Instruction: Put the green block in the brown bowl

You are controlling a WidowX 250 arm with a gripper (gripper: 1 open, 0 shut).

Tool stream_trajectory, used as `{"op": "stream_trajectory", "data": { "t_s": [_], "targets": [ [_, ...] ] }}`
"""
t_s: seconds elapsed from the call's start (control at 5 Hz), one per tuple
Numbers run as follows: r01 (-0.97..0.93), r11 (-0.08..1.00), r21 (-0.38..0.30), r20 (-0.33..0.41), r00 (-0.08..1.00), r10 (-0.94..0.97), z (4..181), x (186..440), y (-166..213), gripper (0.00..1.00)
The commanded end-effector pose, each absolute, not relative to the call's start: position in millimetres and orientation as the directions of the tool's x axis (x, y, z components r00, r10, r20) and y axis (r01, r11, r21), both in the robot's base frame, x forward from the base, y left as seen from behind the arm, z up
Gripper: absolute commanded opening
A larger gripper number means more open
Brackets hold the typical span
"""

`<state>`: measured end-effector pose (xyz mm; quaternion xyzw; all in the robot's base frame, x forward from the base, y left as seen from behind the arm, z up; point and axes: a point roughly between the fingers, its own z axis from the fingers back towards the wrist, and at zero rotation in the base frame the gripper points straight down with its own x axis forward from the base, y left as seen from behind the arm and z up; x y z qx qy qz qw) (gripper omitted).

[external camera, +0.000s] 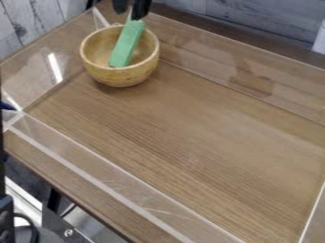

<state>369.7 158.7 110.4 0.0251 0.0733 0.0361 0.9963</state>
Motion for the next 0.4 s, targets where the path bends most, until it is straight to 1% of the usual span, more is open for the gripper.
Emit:
{"op": "stream_trajectory", "data": {
  "t_s": [0.0, 0.2],
  "targets": [
    [-0.057, 0.996, 0.062, -0.069, 0.996, 0.061, 141.3, 369.8, 161.5, 1.0],
    [-0.031, 0.999, 0.045, -0.071, 0.997, 0.034, 142.7, 368.6, 160.7, 1.0]
  ]
}}
